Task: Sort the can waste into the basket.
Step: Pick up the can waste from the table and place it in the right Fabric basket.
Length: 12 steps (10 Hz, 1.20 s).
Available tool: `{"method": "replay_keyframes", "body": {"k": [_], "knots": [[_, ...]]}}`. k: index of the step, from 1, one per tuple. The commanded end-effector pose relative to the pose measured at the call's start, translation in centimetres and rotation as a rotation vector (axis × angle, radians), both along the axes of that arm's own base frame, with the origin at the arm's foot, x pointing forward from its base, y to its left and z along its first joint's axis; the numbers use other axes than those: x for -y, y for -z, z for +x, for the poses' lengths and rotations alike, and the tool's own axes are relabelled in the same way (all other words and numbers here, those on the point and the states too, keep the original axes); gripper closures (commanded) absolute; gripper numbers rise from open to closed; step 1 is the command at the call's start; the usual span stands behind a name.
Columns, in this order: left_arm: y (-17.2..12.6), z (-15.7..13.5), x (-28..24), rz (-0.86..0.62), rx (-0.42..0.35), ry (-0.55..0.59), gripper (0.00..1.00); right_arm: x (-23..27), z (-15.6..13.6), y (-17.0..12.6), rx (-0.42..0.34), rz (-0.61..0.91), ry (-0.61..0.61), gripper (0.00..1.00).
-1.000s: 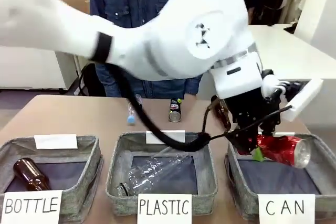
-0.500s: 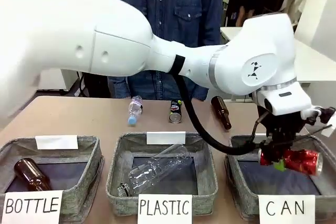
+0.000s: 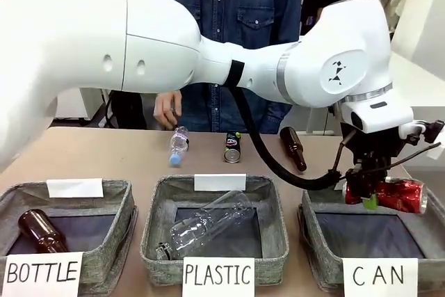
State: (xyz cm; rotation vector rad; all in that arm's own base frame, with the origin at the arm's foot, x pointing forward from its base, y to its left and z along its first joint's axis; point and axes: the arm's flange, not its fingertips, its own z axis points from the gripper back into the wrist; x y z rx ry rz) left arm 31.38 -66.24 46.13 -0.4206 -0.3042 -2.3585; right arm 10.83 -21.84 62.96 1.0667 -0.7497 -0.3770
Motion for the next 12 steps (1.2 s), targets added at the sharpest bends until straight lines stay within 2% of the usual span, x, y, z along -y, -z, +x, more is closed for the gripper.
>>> {"method": "replay_keyframes", "body": {"k": [1,5,7,9,10,12], "knots": [[-0.5,-0.4,-0.2,0.037,0.032,-0.010,0.02,0.1,-0.9,-0.7,0.033,0.015,0.033,0.00],[-0.6,-0.5,-0.5,0.049,0.041,-0.019,0.00,0.1,-0.9,-0.7,0.033,0.015,0.033,0.00],[-1.8,-1.2,-2.1,0.074,0.023,-0.014,0.00,0.1,-0.9,-0.7,0.033,0.015,0.033,0.00],[-6.4,-3.7,-9.3,0.146,-0.035,-0.020,0.00,0.1,-0.9,-0.7,0.033,0.015,0.033,0.00],[-9.3,-4.2,-14.6,0.174,-0.031,-0.082,0.00,0.1,-0.1,-0.3,0.020,0.011,0.013,0.00],[-13.8,-5.5,-24.4,0.147,-0.041,-0.209,0.00,-2.6,5.4,0.5,-0.073,0.011,-0.085,0.00]]}}
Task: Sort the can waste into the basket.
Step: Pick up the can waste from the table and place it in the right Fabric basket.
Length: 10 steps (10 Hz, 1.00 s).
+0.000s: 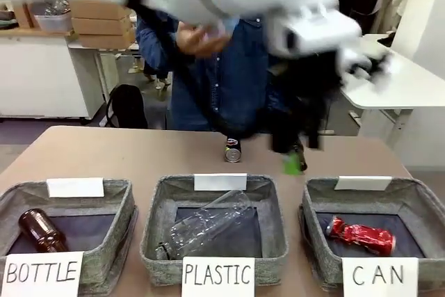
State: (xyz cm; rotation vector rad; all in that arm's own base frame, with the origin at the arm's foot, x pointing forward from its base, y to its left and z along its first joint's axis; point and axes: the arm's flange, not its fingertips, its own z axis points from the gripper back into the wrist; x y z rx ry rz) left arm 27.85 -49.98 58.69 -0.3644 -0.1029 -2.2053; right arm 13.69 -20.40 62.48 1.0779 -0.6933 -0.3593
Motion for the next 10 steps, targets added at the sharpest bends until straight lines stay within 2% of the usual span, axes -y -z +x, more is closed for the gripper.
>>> {"method": "replay_keyframes", "body": {"k": [1,3,4,6,7,8,9,10], "knots": [[-2.8,-2.7,-12.3,-0.030,0.036,-0.155,0.00,-2.8,4.9,0.5,-0.077,0.002,-0.089,0.00],[-5.3,-3.7,-22.0,-0.064,0.018,-0.430,0.00,-7.1,9.7,1.4,-0.128,0.018,-0.173,0.00],[-6.2,-3.7,-27.4,-0.095,-0.065,-0.592,0.00,-10.2,11.6,2.0,-0.148,0.015,-0.237,0.00],[-6.7,-2.6,-37.3,-0.232,-0.303,-0.950,0.00,-16.4,14.6,3.3,-0.160,0.054,-0.336,0.00],[-6.4,-1.3,-41.9,-0.354,-0.490,-1.118,0.00,-19.4,16.0,4.5,-0.191,0.041,-0.373,0.00],[-5.4,0.0,-46.3,-0.443,-0.608,-1.260,0.00,-21.9,17.2,5.5,-0.215,0.079,-0.414,0.00],[-3.4,1.6,-50.3,-0.513,-0.767,-1.388,0.00,-23.7,18.2,6.3,-0.233,0.131,-0.445,0.00],[-1.6,2.6,-53.2,-0.577,-0.864,-1.429,0.00,-24.5,18.5,6.8,-0.274,0.168,-0.490,0.00]]}}
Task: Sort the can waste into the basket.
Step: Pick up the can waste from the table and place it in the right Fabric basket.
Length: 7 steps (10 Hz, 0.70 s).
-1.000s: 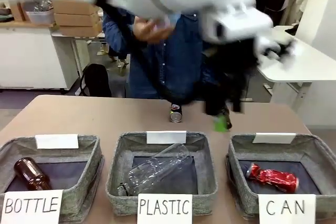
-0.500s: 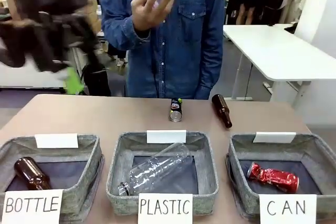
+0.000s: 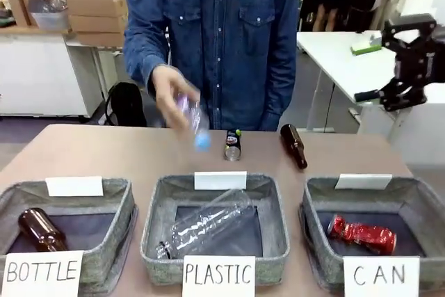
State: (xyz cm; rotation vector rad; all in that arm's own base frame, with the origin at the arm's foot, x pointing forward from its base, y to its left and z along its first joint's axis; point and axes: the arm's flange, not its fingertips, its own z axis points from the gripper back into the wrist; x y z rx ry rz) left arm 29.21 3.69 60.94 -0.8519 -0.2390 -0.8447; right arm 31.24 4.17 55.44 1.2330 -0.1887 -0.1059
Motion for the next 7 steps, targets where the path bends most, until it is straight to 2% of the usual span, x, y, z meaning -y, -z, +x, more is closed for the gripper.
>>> {"method": "replay_keyframes", "body": {"k": [1,2,3,4,7], "knots": [[2.3,2.0,-1.7,-0.348,-0.160,-0.378,0.00,0.4,1.2,0.1,-0.072,0.068,0.000,0.00],[3.9,2.6,-3.2,-0.412,-0.202,-0.401,0.00,1.5,1.3,0.0,-0.074,0.090,0.030,0.00],[5.3,2.8,-4.1,-0.480,-0.215,-0.357,0.00,3.2,1.4,-0.7,-0.043,0.122,0.086,0.00],[3.8,2.3,-4.9,-0.201,-0.161,-0.219,0.00,0.1,1.1,1.2,-0.056,0.044,-0.005,0.00],[3.8,2.3,-4.9,-0.201,-0.161,-0.219,0.00,0.1,1.1,1.2,-0.056,0.044,-0.005,0.00]]}}
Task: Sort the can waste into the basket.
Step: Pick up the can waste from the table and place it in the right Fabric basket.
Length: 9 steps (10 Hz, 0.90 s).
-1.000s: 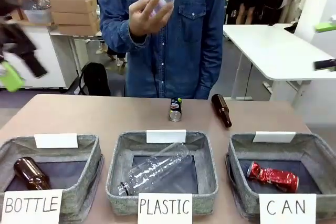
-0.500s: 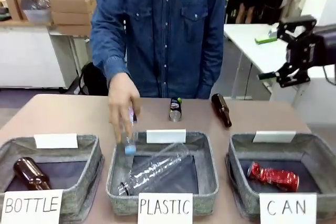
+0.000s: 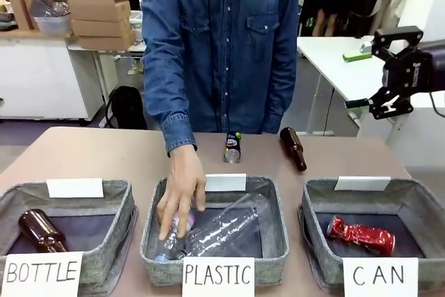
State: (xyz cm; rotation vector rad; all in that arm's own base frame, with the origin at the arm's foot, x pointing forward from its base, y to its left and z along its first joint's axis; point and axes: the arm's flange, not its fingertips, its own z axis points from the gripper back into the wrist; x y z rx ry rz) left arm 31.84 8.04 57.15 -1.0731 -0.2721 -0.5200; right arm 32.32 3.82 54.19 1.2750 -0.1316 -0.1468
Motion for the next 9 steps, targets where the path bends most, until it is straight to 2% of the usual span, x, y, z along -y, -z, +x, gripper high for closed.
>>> {"method": "replay_keyframes", "body": {"k": [1,9], "knots": [[-0.02,-0.33,-0.53,0.017,0.019,0.021,0.00,-0.21,0.01,-0.03,0.005,-0.003,-0.003,0.00],[-0.02,-0.33,-0.53,0.017,0.019,0.021,0.00,-0.21,0.01,-0.03,0.005,-0.003,-0.003,0.00]]}}
